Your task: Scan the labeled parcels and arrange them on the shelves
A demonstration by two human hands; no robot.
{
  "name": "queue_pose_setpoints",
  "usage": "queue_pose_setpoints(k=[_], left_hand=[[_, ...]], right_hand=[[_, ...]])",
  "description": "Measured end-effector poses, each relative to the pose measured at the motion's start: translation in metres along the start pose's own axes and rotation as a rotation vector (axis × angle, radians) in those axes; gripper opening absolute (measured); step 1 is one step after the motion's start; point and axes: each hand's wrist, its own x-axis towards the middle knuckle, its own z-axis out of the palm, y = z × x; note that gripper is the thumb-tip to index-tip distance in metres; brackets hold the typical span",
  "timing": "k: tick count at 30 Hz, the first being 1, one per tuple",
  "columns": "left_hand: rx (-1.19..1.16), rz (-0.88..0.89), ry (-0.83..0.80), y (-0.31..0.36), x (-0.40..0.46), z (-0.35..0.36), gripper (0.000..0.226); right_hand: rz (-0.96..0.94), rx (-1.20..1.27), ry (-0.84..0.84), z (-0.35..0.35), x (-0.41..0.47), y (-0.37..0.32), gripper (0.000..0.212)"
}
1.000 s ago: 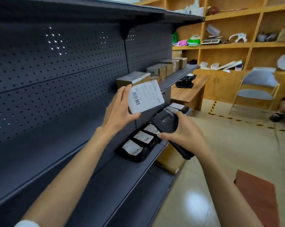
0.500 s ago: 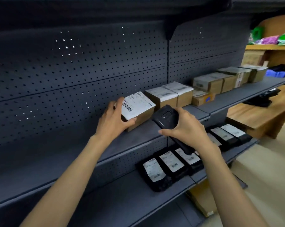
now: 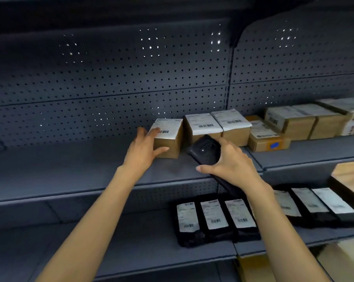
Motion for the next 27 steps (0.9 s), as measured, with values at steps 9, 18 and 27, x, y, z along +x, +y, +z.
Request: queue_pose_setpoints(k=[9,18,27], left_hand=[[0.091,-0.013,0.050,0.039,0.009,0.018,0.056],[0.152,-0.029,0.118,-0.011,-0.028,-0.007,0.060],[0.285,-0.244,0.291,-0.157,-0.157,-0.084,0.050]], right_hand=[[-0.079,0.012,-0.049,-0.012,0.002,0.024,0.096],[-0.224,0.034,-0.117,0.022,0.011,-0.022,0.100],[-0.527,0.147,-0.286,0.123,-0.008,-0.185,0.100]])
